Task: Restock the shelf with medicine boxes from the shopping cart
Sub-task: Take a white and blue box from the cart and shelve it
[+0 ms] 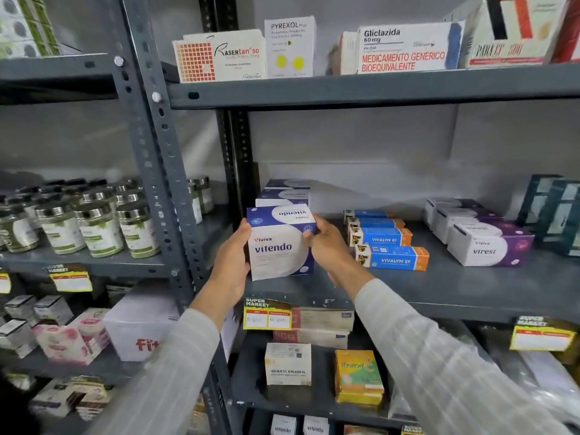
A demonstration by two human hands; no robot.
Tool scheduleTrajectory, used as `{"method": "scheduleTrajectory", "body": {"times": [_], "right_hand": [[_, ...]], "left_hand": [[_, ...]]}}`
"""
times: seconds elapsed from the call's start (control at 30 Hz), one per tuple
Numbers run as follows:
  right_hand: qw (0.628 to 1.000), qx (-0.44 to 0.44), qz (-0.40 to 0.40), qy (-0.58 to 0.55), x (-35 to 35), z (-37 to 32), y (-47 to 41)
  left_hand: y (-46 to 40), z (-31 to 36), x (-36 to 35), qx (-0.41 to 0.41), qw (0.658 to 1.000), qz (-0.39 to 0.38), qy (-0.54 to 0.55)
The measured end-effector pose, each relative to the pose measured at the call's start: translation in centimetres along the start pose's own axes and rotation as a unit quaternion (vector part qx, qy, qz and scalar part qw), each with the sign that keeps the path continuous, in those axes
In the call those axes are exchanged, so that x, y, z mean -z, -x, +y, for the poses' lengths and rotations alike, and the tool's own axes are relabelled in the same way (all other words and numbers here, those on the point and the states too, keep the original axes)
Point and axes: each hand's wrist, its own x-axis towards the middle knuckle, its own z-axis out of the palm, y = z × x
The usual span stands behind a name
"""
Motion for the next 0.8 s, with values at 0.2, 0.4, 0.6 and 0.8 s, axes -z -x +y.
{"method": "scheduleTrajectory", "body": {"times": [0.2, 0.4, 0.6, 0.8], "right_hand": [[0.999, 0.039, -0.012, -0.004, 1.4, 1.8, 1.2], [0.974, 0.155, 0.104, -0.129, 9.3, 8.0, 10.4], [0.967, 0.038, 0.225, -0.111, 19.9, 18.6, 19.4], [0.939, -0.199, 0.279, -0.006, 31.9, 33.6, 29.4]], "left_hand": [[0.3, -0.7, -0.3, -0.046, 0.993, 0.111, 0.012], [6.3, -5.5, -3.9, -0.252, 0.951, 0.178, 0.029], [13.5, -18.0, -13.5, -0.208, 0.977, -0.021, -0.051], [21.4, -35.4, -22.0, -0.031, 0.923, -0.287, -0.254]]}}
